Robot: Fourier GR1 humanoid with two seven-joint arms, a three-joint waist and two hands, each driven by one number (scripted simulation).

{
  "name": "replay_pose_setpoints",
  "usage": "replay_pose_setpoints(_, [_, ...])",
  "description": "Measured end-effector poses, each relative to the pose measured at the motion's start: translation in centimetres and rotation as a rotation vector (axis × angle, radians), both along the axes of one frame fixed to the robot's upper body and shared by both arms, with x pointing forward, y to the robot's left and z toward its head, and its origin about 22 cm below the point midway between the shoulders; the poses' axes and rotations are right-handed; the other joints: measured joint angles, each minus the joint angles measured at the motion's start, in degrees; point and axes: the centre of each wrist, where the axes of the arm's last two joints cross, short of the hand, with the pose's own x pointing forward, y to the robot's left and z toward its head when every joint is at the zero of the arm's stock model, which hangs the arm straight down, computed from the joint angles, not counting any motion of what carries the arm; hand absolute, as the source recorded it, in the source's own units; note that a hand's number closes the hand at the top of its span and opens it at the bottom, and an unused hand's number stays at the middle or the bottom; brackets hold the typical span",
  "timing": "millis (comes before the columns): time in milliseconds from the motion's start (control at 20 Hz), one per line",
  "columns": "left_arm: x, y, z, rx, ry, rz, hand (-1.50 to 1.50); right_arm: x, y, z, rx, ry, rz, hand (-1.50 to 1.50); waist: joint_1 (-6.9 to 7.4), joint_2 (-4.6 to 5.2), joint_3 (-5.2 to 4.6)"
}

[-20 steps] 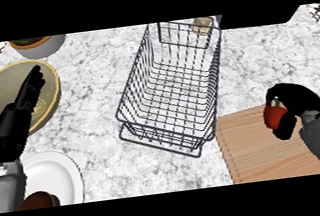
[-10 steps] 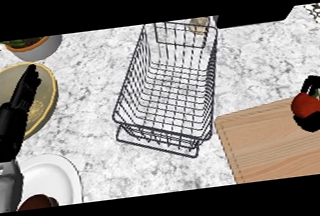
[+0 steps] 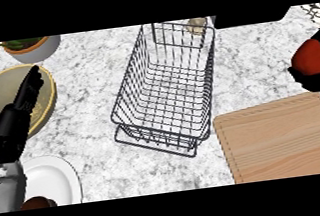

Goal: Pick the bell pepper from the cutting board and place it in the basket

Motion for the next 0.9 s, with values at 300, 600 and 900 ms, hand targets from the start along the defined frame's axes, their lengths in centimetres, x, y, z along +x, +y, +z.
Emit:
replay_pose_setpoints(300, [0.3, 0.2, 0.3, 0.004, -0.007, -0.005, 0.00, -1.8, 3.4, 8.2, 0.069, -0.104, 0.122, 1.50, 0.68, 0.20, -0.04])
replay_pose_setpoints(600, [0.7, 0.0, -0.1, 0.004, -0.002, -0.020, 0.00, -2.3, 8.8, 14.1, 0.114, -0.077, 0.218, 1.50, 1.54, 0.38, -0.08])
replay_pose_setpoints(900, [0.9, -0.1, 0.4, 0.005, -0.009, -0.033, 0.00, -0.5, 13.8, 17.9, 0.116, 0.007, 0.259, 1.50, 2.09, 0.53, -0.07])
